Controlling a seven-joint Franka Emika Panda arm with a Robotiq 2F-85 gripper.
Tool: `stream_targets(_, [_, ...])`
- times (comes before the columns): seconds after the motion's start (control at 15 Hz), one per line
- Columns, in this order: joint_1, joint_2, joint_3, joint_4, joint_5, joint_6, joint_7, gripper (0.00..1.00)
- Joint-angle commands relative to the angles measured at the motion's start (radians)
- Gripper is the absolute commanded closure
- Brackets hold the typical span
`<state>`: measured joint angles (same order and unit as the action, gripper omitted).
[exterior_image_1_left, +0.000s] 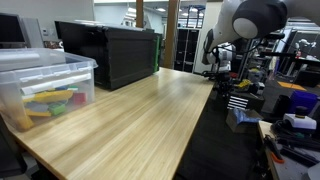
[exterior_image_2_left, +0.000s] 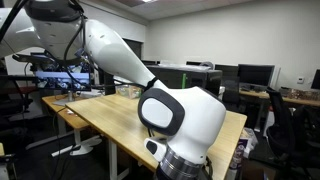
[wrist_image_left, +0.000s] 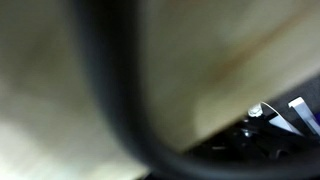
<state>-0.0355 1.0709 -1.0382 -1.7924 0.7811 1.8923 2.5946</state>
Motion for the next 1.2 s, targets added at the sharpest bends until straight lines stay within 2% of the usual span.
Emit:
stream_targets(0.0, [-0.028,0.029,0.022,0.057,0.038,-0.017,0.039,1.00])
stream_targets(0.33, [-0.048,0.053,0.017,0.094,0.060,-0.054,0.038,1.00])
stream_targets(1.13, [-0.039,0.085,-0.015,0.104,0.112,-0.082,0.039,1.00])
